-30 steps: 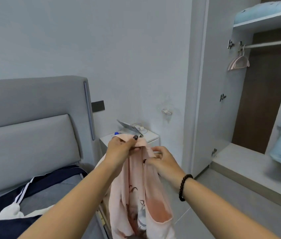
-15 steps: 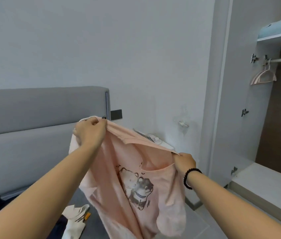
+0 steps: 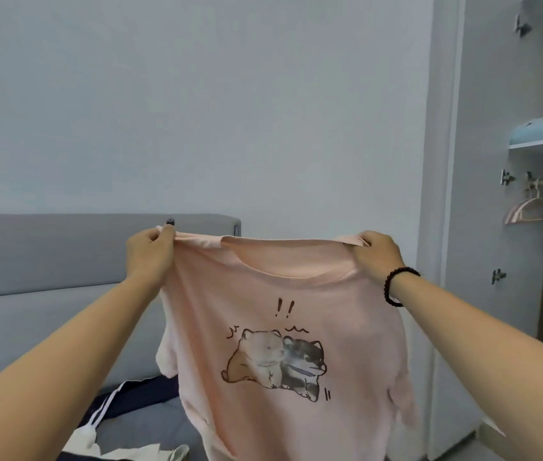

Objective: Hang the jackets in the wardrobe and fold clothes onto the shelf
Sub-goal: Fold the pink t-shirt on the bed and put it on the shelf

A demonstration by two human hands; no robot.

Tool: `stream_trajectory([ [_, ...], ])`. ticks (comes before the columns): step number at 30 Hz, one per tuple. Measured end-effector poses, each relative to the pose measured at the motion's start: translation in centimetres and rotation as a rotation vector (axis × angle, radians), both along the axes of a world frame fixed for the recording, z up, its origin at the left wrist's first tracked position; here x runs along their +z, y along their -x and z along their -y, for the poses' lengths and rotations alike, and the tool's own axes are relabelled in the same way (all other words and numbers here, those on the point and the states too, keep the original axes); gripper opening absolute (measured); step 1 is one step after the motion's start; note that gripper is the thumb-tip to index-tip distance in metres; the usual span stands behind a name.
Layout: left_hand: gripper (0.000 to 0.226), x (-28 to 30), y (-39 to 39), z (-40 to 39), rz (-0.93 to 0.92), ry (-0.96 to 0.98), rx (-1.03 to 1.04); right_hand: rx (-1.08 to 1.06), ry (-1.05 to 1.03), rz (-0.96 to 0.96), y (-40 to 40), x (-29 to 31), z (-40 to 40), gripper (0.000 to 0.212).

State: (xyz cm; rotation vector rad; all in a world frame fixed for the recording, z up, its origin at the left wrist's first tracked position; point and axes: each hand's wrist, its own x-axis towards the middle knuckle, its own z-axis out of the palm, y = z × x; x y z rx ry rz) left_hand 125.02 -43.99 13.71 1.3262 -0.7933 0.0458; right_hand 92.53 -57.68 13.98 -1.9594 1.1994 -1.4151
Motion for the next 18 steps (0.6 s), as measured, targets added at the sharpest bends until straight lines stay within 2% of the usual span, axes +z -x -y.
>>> stream_trajectory([
  [2,0.047,1.1,-1.1,-1.4,0.016,0.006,-0.095,0.045,0.088,-0.089,0.3,2.1,-1.4,0.026],
  [4,0.020,2.3,-1.9,-3.2,0.095,-0.040,-0.181,0.087,0.141,-0.197,0.9,3.9,-2.8,0.039],
  [7,0.028,4.3,-2.7,-6.2,0.273,-0.108,-0.132,0.093,0.205,-0.374,1.7,6.1,-4.8,0.049],
  [10,0.034,7.1,-3.0,-10.2,0.374,-0.043,-0.006,0.114,0.263,-0.341,2.1,8.1,-6.7,0.044],
  [13,0.040,10.0,-3.1,-14.1,0.412,-0.003,0.005,0.090,0.373,-0.313,1.9,10.2,-8.9,0.029],
  [16,0.015,12.0,-3.2,-17.9,0.447,0.039,0.114,0.164,0.364,-0.265,1.6,12.4,-11.2,0.021],
  [18,0.025,12.6,-3.3,-20.6,0.437,0.075,0.176,0.254,0.336,-0.217,1.7,13.6,-13.0,0.011],
])
